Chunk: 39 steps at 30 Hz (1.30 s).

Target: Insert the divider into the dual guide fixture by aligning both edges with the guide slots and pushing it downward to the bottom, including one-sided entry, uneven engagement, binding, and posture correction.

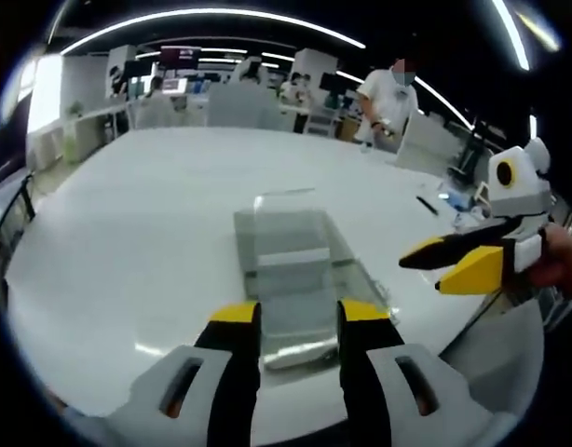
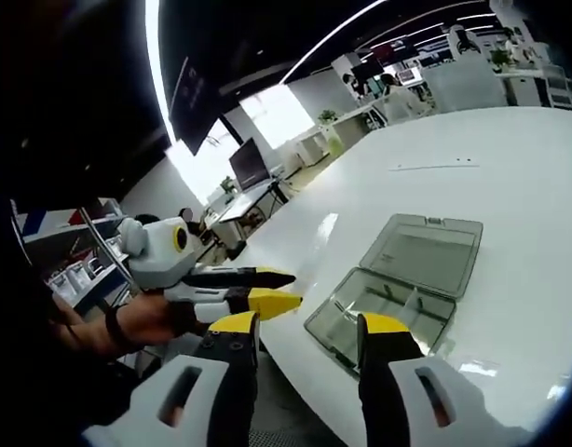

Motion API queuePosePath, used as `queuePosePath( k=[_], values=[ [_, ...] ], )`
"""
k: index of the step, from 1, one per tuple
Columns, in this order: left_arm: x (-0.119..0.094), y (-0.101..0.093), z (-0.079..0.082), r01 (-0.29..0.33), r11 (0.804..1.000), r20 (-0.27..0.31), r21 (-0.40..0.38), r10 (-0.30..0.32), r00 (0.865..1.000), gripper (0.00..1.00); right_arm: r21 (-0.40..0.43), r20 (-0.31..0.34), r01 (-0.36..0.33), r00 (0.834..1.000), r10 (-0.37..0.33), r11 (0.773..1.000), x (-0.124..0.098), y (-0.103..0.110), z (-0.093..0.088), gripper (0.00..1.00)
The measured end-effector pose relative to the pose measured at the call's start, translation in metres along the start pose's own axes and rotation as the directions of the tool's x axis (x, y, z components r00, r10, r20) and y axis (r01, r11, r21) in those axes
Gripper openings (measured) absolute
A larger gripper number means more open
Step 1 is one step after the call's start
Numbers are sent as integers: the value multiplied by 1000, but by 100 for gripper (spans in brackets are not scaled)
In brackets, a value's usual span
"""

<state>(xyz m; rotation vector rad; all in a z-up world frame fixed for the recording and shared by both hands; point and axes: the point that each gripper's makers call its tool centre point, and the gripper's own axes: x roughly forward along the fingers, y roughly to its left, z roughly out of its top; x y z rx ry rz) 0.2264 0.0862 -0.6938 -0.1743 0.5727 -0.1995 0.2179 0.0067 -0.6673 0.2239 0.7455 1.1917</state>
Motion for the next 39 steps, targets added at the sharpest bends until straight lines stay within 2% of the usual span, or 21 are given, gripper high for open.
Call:
queuePosePath(
  k=[15,22,26,39],
  values=[
    [-5,-19,9,52,999,53,-4,-52,997,31,-9,34,6,999,-6,1000,-3,3,11,35],
    [-7,-30,11,98,995,80,2,-98,992,31,12,54,-1,999,0,1000,-5,4,14,28],
    [-8,-35,8,106,994,70,8,-106,992,31,19,64,-6,998,5,1000,-5,5,15,26],
    [-7,-55,11,168,986,92,4,-168,982,31,43,81,-3,997,-1,999,-4,2,18,19]
  ],
)
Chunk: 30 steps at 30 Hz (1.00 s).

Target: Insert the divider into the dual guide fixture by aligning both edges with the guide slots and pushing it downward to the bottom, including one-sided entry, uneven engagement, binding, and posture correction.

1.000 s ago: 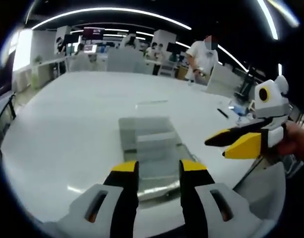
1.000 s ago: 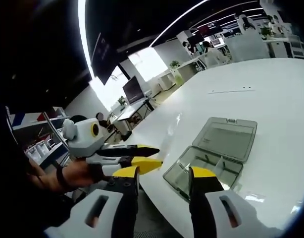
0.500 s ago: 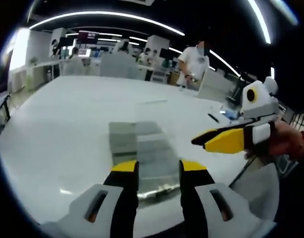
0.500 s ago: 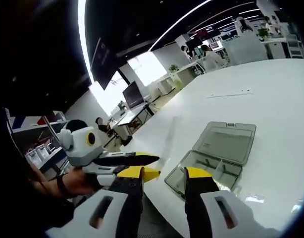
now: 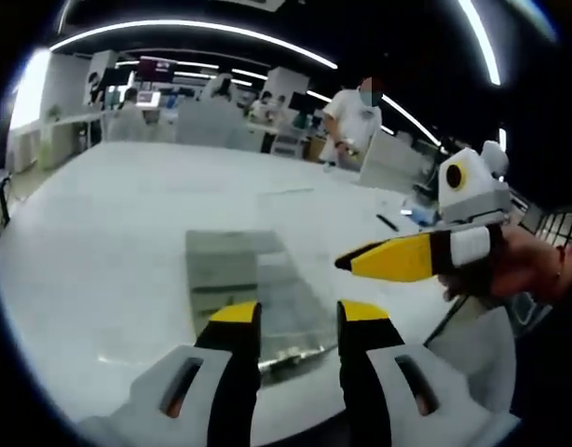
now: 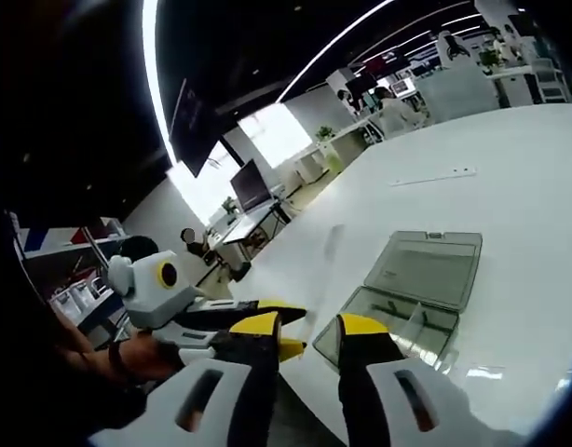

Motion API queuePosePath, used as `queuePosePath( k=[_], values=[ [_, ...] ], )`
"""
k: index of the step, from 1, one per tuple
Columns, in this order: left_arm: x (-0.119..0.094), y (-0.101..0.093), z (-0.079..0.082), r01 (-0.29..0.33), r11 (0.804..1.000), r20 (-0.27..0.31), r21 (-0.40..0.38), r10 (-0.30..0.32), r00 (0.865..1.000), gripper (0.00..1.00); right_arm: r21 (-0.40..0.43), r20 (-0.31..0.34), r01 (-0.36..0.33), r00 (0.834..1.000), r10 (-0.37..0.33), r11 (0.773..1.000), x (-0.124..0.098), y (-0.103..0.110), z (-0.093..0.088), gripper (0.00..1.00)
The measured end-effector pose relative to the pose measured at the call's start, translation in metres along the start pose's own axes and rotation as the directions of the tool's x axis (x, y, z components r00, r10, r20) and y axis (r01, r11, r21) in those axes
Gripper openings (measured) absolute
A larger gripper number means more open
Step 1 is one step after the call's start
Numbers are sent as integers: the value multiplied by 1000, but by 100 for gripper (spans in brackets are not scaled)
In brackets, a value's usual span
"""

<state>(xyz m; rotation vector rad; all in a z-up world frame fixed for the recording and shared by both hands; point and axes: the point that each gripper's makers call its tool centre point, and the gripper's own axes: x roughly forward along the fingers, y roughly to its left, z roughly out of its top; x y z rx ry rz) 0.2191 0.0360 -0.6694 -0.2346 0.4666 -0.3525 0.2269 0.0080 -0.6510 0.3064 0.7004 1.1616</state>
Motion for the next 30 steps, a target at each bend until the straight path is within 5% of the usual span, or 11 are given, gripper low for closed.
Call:
queuePosePath(
  k=[30],
  values=[
    [12,-27,-1,82,997,16,0,-82,996,31,144,53,23,998,-31,989,-7,-14,6,3]
  ],
)
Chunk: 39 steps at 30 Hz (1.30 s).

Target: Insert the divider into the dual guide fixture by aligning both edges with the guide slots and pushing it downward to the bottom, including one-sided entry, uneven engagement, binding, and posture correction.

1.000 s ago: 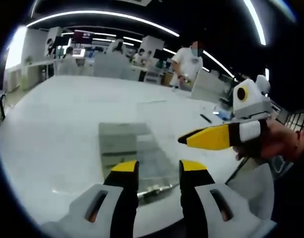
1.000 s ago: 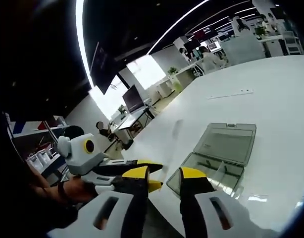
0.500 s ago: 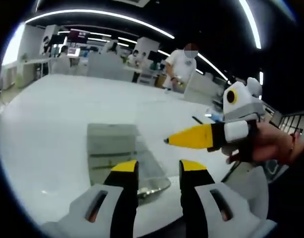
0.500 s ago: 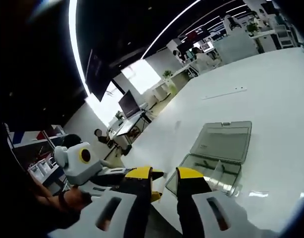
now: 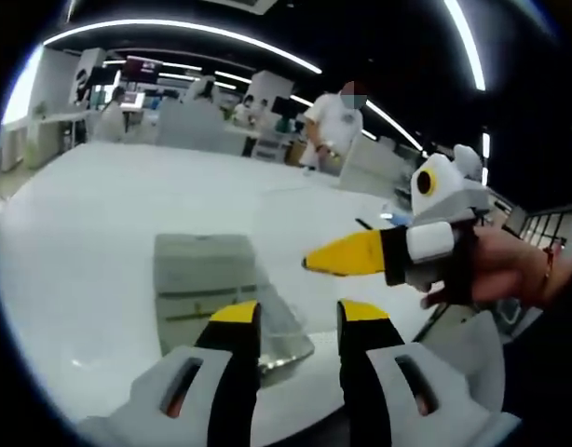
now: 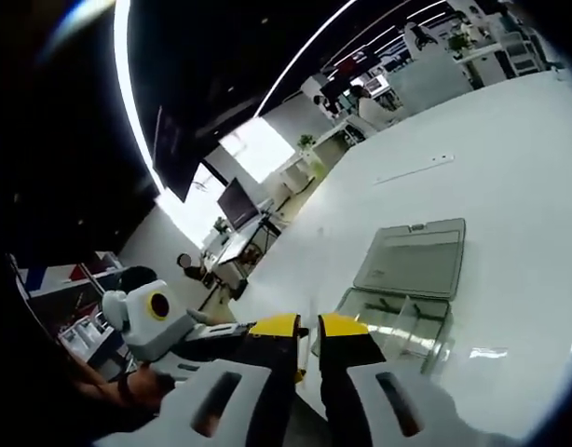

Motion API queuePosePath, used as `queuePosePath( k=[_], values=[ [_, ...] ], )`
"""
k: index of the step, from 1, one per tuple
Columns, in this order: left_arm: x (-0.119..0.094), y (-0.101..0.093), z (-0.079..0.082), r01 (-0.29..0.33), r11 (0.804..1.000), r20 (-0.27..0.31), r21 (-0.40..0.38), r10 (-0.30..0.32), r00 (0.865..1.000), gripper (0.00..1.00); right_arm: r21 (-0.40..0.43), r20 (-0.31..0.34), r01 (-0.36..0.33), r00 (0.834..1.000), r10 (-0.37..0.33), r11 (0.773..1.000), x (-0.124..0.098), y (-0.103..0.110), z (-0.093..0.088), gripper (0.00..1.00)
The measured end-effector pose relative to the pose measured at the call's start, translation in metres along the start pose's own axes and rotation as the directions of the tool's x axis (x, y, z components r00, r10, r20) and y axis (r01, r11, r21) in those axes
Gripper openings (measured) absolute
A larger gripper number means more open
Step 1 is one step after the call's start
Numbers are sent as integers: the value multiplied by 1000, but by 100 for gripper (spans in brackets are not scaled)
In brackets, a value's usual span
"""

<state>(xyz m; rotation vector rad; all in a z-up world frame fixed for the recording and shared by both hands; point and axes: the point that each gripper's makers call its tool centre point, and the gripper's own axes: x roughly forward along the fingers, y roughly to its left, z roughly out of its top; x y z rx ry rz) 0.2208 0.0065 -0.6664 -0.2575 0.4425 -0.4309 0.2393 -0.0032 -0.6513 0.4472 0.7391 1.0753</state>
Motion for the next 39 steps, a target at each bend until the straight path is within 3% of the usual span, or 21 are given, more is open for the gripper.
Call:
queuePosePath(
  k=[9,16,25,32,39],
  values=[
    [0,-1,1,-3,1000,5,-4,3,1000,31,41,14,-5,1000,4,999,0,1,1,1],
    [1,-1,2,-1,1000,12,-12,2,1000,31,91,21,28,999,-30,995,-1,-2,3,1],
    [-2,0,5,-3,999,34,-34,4,999,31,28,26,52,998,-53,998,2,5,5,0],
    [-4,1,3,0,999,31,-34,1,1000,31,114,0,67,998,-67,991,3,2,3,0],
    [-5,0,5,14,1000,33,-24,-13,999,31,102,-7,81,997,-81,991,1,5,4,0]
  ],
)
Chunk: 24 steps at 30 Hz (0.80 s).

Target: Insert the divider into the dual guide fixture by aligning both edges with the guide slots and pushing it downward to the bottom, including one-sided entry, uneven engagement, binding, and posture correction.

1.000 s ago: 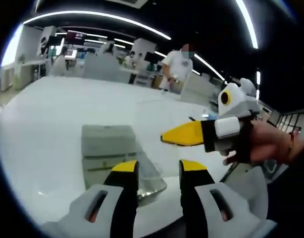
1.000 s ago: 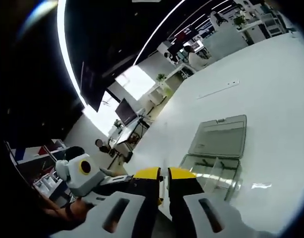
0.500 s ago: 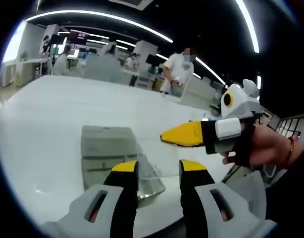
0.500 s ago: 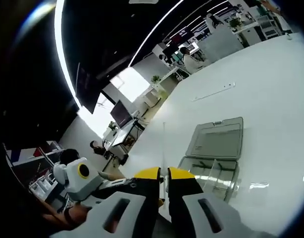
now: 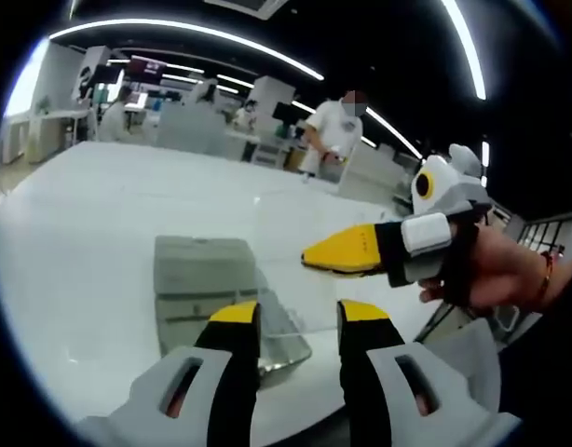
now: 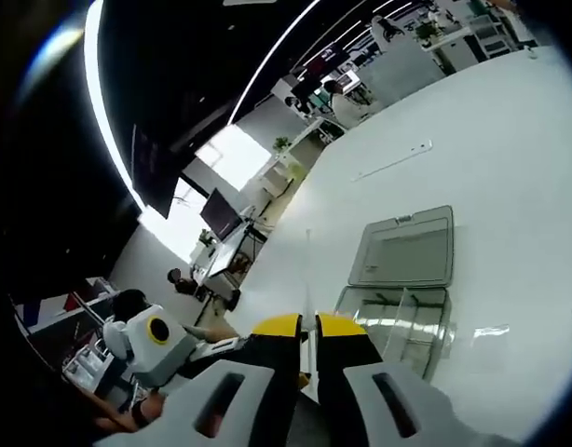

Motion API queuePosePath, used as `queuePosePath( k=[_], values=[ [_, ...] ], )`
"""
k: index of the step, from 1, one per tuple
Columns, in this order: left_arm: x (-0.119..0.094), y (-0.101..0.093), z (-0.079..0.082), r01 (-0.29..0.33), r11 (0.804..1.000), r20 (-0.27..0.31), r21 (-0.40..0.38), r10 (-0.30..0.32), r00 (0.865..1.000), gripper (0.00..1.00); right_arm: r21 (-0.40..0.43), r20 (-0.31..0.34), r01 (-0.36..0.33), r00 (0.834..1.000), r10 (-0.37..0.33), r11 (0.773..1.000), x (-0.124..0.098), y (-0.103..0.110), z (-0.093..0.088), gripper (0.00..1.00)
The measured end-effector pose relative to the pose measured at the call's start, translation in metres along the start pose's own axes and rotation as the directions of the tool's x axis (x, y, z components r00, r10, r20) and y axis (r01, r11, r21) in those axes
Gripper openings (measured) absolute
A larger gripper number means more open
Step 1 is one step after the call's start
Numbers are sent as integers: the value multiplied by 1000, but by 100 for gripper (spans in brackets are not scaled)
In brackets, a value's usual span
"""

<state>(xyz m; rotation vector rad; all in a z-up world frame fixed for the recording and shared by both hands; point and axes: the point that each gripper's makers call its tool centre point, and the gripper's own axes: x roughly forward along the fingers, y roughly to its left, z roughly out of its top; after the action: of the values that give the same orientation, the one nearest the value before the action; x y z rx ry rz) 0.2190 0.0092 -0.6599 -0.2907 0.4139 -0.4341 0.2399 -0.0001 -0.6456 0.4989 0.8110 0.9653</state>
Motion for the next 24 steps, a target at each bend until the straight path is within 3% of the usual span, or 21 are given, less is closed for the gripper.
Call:
queuePosePath(
  k=[12,24],
  values=[
    [-6,-1,5,5,999,18,38,-6,1000,32,-2,-20,38,999,-38,999,-1,4,-2,0],
    [-19,10,4,-1,999,24,36,0,1000,35,17,8,66,998,-67,998,1,3,2,0]
  ],
)
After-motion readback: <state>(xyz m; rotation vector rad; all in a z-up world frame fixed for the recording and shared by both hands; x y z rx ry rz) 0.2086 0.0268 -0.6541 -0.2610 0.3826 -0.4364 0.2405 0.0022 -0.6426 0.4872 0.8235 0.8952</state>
